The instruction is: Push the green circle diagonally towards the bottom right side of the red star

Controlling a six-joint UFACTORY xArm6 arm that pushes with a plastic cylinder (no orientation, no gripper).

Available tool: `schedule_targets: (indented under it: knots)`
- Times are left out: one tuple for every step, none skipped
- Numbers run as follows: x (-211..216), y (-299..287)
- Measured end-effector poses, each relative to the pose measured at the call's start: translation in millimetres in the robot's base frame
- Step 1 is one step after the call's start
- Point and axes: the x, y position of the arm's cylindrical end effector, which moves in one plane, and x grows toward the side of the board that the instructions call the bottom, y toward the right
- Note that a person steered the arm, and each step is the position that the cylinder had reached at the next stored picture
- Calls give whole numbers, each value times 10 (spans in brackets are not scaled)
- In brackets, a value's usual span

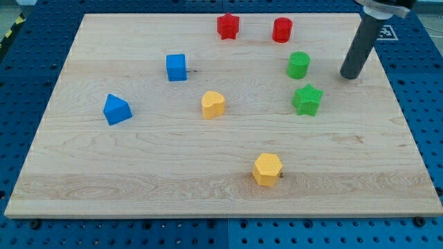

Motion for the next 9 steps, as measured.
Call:
schedule_targets:
  knots:
    - [0, 0]
    - [0, -195]
    - [0, -302]
    - [0, -380]
    - [0, -490]
    - [0, -518]
    - [-13, -751]
    - [-90, -834]
    - [-197, -834]
